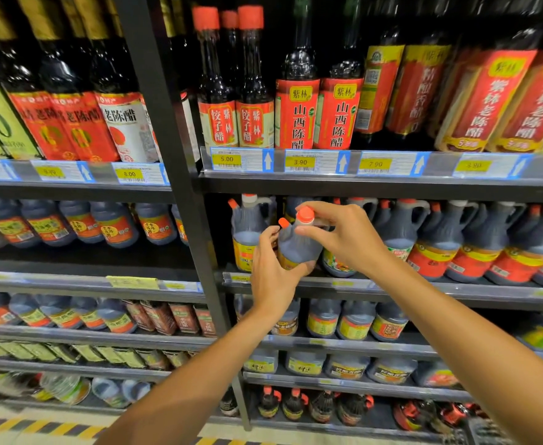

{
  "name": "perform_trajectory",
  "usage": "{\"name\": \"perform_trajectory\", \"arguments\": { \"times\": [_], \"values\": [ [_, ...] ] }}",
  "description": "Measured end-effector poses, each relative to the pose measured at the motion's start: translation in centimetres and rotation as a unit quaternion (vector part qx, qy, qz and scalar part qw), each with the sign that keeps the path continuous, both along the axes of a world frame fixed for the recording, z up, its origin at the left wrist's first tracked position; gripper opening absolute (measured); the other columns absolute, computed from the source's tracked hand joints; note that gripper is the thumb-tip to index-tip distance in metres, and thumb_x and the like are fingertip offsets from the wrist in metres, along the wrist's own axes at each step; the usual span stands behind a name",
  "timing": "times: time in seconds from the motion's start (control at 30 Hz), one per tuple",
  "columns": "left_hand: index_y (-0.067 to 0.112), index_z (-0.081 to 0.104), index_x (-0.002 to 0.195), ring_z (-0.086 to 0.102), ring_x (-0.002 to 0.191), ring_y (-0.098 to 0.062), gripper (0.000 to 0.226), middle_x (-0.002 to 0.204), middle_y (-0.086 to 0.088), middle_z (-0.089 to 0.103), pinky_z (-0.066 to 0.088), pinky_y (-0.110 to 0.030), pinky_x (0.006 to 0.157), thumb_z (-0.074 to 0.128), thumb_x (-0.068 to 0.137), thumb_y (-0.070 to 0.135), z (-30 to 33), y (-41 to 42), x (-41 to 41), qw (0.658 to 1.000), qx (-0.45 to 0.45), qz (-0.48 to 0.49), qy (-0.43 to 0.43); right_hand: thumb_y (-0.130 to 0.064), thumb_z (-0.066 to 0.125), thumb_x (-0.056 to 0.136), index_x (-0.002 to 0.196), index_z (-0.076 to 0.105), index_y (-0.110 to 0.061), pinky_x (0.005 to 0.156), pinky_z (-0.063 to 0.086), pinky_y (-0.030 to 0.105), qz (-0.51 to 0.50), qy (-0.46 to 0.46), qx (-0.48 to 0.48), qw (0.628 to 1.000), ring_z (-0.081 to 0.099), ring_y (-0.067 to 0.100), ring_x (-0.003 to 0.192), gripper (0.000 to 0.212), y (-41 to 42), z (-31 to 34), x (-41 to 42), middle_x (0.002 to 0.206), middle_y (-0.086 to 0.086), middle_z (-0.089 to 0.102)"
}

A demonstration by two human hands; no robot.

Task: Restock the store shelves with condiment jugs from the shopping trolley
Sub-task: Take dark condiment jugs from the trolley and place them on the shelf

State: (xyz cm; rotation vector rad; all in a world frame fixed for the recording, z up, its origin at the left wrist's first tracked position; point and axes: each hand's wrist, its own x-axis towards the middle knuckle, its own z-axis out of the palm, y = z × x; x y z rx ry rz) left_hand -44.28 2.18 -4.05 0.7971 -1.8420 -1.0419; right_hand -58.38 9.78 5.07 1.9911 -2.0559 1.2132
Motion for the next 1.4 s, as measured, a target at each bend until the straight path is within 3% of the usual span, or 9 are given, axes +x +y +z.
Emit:
{"name": "perform_trajectory", "arguments": {
  "times": [0.2,0.33,0.43,0.63,0.77,1.0,1.17,1.27,1.4],
  "values": [
    [0.034,0.04,0.138,0.055,0.121,-0.013,0.077,0.132,0.011,0.054,0.054,-0.041,0.094,0.079,0.074,0.053,-0.6,-0.1,-0.7,1.0,0.003,0.004,-0.005,-0.04,0.071,0.091,0.088,0.065,-0.029,0.061,0.038,0.025,-0.03,0.038,0.015,0.999,0.05,-0.004,0.062,0.013,-1.3,0.3,-0.4,0.064,-0.027,0.049],
    [0.018,0.035,0.145,0.044,0.132,-0.012,0.071,0.142,0.004,0.032,0.043,-0.018,0.104,0.077,0.087,0.02,-0.5,1.4,-0.3,0.998,-0.045,0.018,0.031,-0.041,0.068,0.093,0.071,0.045,-0.031,0.057,0.039,0.03,-0.063,0.053,0.047,0.996,0.051,0.007,0.061,0.033,-1.9,0.6,0.0,0.063,-0.015,0.05],
    [0.014,0.043,0.142,0.035,0.14,-0.021,0.057,0.147,-0.004,0.032,0.035,-0.026,0.113,0.069,0.092,0.016,-1.0,2.0,0.5,0.983,-0.18,0.02,0.0,-0.041,0.065,0.095,0.062,0.035,-0.029,0.051,0.026,0.029,-0.091,0.055,0.094,0.99,0.036,0.006,0.053,0.047,-2.3,1.1,0.2,0.057,-0.01,0.038],
    [0.016,0.023,0.158,0.003,0.155,-0.023,0.069,0.167,0.001,0.011,0.026,-0.046,0.121,0.055,0.098,0.028,-3.1,0.5,1.6,0.901,-0.365,-0.055,-0.23,-0.035,0.058,0.1,0.073,0.053,-0.011,0.057,0.033,0.034,-0.118,0.048,0.14,0.982,0.054,0.023,0.066,0.036,-2.9,1.1,0.3,0.065,0.002,0.054],
    [0.015,0.017,0.16,-0.004,0.155,-0.023,0.074,0.168,0.003,0.002,0.023,-0.045,0.123,0.055,0.097,0.026,-2.9,0.3,1.8,0.892,-0.365,-0.058,-0.26,-0.025,0.051,0.104,0.067,0.038,-0.016,0.054,0.023,0.032,-0.141,0.082,0.196,0.967,0.049,0.027,0.069,0.04,-2.7,1.1,0.5,0.063,0.001,0.044],
    [0.012,0.013,0.16,-0.008,0.155,-0.025,0.079,0.169,-0.002,-0.002,0.026,-0.047,0.121,0.055,0.093,0.023,-2.5,0.7,1.0,0.896,-0.333,-0.069,-0.287,-0.031,0.057,0.101,0.094,0.052,-0.007,0.066,0.031,0.033,-0.148,0.141,0.147,0.968,0.061,0.038,0.091,0.025,-1.5,0.5,0.5,0.094,0.019,0.063],
    [0.007,0.025,0.156,-0.006,0.155,-0.026,0.083,0.168,-0.004,0.004,0.03,-0.05,0.119,0.066,0.085,0.016,-2.6,0.4,1.3,0.906,-0.321,-0.099,-0.258,-0.03,0.06,0.101,0.153,0.034,-0.016,0.115,0.03,0.02,-0.101,-0.078,-0.041,0.991,0.032,0.008,0.146,0.06,2.3,-4.1,4.0,0.154,-0.009,0.038],
    [0.01,0.017,0.159,0.004,0.155,-0.025,0.083,0.167,-0.005,0.005,0.032,-0.045,0.118,0.063,0.09,0.013,-2.3,0.0,1.8,0.922,-0.307,-0.101,-0.213,-0.033,0.062,0.099,0.154,0.035,-0.023,0.116,0.039,0.031,-0.136,-0.224,-0.025,0.965,0.039,0.003,0.142,0.062,3.8,-7.8,4.5,0.155,-0.011,0.041],
    [0.014,0.013,0.16,0.017,0.152,-0.017,0.07,0.167,-0.001,0.002,0.034,-0.011,0.104,0.05,0.101,0.019,-0.7,-0.3,1.5,0.958,-0.212,-0.053,-0.184,-0.035,0.061,0.099,0.158,0.022,-0.018,0.111,0.042,0.031,-0.14,-0.297,0.107,0.938,0.044,0.014,0.14,0.073,3.4,-9.9,3.9,0.159,0.001,0.037]
  ]
}}
